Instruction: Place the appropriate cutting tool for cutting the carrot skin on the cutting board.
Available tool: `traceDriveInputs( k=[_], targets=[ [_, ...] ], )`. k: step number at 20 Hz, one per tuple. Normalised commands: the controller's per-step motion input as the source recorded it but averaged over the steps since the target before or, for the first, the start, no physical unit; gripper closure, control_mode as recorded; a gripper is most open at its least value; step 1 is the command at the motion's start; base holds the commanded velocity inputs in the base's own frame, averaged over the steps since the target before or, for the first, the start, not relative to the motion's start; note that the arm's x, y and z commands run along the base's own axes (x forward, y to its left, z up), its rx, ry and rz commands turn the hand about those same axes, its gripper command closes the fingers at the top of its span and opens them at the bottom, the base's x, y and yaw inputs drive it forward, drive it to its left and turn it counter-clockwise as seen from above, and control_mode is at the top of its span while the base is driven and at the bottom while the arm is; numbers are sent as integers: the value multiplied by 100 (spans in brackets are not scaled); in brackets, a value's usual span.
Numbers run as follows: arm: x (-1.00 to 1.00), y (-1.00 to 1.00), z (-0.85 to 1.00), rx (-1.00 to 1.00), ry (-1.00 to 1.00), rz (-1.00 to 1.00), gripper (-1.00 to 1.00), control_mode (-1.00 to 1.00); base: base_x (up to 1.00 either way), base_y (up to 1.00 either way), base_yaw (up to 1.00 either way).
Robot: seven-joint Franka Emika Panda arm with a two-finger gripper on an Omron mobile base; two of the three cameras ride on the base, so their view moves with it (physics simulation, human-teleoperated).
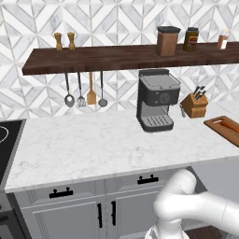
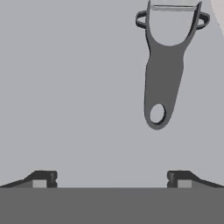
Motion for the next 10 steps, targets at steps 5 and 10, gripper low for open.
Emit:
traceDriveInputs(
  k=[5,10],
  targets=[
    [13,-4,-20,-5,0,-1,-100,-100,0,0,0],
    [16,-18,-23,-4,0,0,-100,-100,0,0,0]
  ],
)
